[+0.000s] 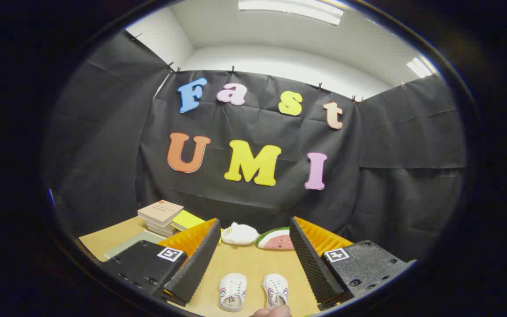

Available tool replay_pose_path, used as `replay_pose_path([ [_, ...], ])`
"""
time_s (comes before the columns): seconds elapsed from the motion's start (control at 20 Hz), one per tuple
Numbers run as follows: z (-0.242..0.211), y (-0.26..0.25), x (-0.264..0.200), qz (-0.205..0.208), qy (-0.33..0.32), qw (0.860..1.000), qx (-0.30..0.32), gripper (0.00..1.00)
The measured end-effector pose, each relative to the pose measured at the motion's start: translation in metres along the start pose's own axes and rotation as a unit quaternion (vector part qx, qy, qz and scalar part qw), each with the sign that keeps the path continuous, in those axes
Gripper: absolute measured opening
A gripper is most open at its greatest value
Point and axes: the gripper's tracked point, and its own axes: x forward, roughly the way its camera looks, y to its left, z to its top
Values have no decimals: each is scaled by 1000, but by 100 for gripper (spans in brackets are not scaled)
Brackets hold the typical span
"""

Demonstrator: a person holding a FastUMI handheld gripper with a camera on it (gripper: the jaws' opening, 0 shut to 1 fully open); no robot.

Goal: Open the storage box then place both shoes into the box .Put the left shoe in first, then the right shoe, with the right side of both shoes facing outward in a uniform manner.

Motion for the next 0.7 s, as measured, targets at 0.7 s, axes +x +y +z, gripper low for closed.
replay_pose_path([
  [0.7, 1, -2, 2, 3, -3, 1000, 22, 100],
])
